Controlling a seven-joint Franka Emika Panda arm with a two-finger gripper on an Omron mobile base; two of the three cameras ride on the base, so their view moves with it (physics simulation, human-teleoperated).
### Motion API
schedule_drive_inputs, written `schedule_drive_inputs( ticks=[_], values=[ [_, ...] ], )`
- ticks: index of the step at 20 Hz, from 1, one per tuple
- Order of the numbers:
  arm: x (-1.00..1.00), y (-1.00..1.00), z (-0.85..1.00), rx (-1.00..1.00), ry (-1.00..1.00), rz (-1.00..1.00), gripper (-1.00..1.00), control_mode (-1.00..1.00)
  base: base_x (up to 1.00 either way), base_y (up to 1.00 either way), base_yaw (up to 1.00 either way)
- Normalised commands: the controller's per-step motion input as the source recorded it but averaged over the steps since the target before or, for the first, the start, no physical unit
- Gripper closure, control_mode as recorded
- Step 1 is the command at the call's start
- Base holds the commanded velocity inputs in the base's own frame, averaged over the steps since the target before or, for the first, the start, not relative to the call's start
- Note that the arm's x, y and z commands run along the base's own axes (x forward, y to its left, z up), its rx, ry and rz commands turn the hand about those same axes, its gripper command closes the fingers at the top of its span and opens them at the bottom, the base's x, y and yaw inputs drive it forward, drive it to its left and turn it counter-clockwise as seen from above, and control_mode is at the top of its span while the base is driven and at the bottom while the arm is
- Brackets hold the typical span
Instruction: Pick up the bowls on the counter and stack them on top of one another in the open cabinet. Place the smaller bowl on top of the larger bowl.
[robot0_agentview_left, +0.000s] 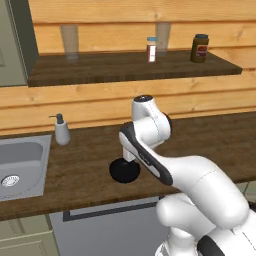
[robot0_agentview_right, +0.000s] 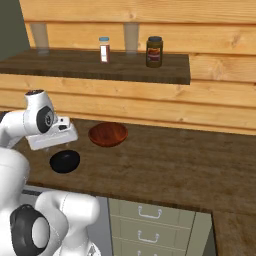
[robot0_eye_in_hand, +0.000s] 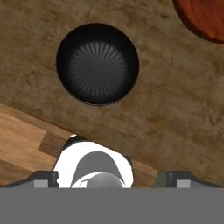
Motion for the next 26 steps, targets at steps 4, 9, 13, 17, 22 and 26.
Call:
schedule_drive_inputs(
  ticks=[4,9,13,17,22,26],
  values=[
    [0.25,0.91,-0.68,0.0,0.1,0.23,-1.0,-1.0,0.0,0.0,0.0],
    [0.31,0.52,-0.65,-0.06,0.03,0.17,-1.0,-1.0,0.0,0.0,0.0],
    [0.44,0.25,-0.83,-0.19,0.01,0.07,-1.0,-1.0,0.0,0.0,0.0],
    [0.41,0.0,-0.51,-0.11,0.0,0.01,-1.0,-1.0,0.0,0.0,0.0],
    [0.44,0.0,-0.46,-0.06,0.0,0.0,-1.0,-1.0,0.0,0.0,0.0],
    [0.15,0.0,-0.34,-0.01,0.0,0.01,1.0,-1.0,0.0,0.0,0.0]
  ],
)
